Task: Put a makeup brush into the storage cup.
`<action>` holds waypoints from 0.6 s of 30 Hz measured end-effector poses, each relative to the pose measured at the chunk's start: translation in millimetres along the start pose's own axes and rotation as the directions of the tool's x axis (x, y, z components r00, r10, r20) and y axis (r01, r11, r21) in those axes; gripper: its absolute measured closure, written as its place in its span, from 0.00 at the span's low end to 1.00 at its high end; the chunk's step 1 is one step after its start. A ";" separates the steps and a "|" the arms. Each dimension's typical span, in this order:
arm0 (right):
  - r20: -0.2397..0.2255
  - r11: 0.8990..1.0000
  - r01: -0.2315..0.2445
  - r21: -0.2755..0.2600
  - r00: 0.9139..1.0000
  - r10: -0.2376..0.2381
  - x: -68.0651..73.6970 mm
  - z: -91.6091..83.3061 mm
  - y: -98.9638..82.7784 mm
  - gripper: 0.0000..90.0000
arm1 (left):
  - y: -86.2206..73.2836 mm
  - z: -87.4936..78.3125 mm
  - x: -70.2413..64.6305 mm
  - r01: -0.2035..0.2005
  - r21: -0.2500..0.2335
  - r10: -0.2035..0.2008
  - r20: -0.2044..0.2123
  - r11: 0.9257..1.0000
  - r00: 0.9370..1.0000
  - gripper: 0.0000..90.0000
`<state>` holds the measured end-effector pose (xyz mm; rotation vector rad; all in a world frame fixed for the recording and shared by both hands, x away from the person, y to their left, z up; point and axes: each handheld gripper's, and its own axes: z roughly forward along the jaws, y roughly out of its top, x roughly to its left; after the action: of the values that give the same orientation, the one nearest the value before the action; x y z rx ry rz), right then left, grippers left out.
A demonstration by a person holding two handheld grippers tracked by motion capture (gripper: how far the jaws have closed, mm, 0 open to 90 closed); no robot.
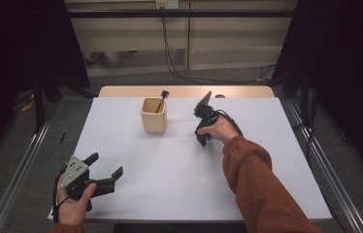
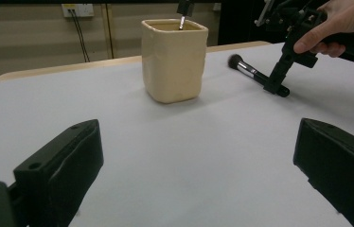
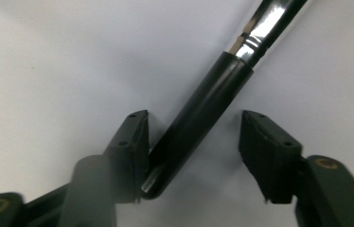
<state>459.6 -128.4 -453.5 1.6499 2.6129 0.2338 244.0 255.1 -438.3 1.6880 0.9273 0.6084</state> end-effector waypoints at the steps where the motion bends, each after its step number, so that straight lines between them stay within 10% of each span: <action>1: 0.010 1.000 -0.005 -0.001 1.000 0.005 0.1 0.0 0.1 0.52 | 0.0 0.2 -0.2 -0.003 0.001 0.003 0.002 1.000 1.000 0.03; 18: 0.019 0.999 -0.028 0.038 0.999 0.027 -5.9 -2.6 0.5 0.81 | -0.7 0.5 1.1 0.000 0.008 0.001 -0.006 1.000 1.000 0.02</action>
<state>462.3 -133.8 -451.2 1.6921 2.5992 0.1706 244.9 255.8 -439.1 1.6943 0.9346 0.6111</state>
